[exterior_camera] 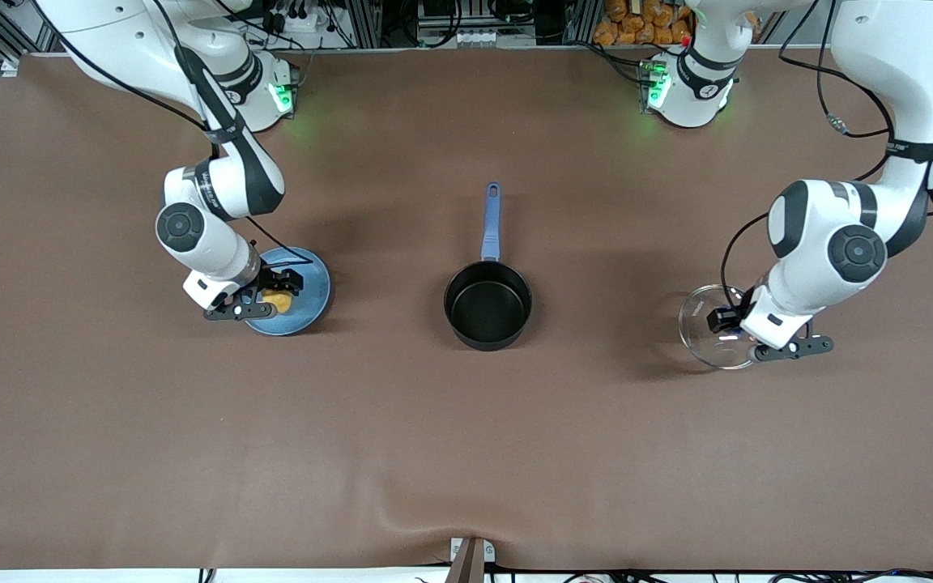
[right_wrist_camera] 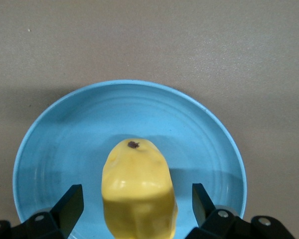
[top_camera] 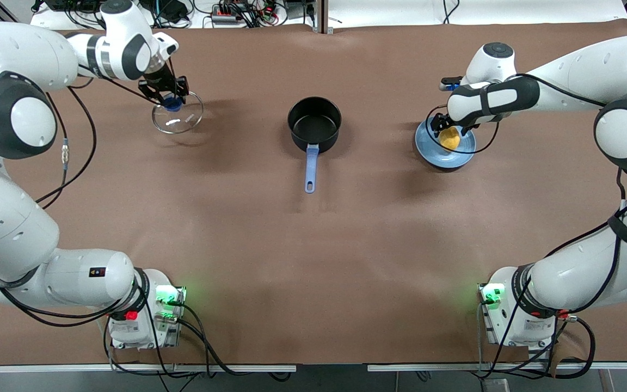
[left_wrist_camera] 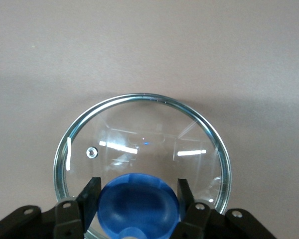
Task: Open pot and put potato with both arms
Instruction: 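Lower the lid with the left gripper while the right gripper lifts the potato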
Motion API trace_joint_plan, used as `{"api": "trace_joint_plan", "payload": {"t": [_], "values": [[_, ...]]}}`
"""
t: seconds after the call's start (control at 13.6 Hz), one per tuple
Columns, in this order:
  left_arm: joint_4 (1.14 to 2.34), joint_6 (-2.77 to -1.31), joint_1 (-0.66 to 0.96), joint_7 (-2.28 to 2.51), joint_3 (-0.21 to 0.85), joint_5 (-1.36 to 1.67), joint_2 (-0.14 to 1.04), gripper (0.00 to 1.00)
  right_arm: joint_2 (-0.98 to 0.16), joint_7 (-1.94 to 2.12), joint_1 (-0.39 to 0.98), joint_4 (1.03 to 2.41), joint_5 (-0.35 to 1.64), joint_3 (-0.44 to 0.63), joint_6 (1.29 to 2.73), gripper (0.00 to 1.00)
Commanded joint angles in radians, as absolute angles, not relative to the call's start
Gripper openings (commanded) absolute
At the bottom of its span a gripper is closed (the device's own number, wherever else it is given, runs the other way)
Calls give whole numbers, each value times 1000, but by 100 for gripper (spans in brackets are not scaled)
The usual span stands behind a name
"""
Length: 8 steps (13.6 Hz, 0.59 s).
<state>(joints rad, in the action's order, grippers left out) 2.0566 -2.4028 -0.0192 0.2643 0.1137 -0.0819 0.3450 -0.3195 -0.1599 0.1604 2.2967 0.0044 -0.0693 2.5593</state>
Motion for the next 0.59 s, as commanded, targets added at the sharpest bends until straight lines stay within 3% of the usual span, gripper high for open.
{"api": "trace_joint_plan", "payload": {"t": [0.0, 0.07, 0.22, 0.51], "values": [[2140, -2523, -17, 258, 117, -113, 325, 0, -311, -146, 167, 2319, 6, -69, 2585, 23], [2154, -2552, -18, 258, 117, -135, 331, 0, -311, -147, 172, 2319, 6, -69, 2583, 1], [2158, -2562, -41, 258, 118, -138, 341, 0, -296, -150, 172, 2319, 6, -71, 2562, 0], [2158, -2562, -41, 256, 118, -138, 360, 0, -102, -163, 172, 2278, 6, -112, 2332, 0]]}}
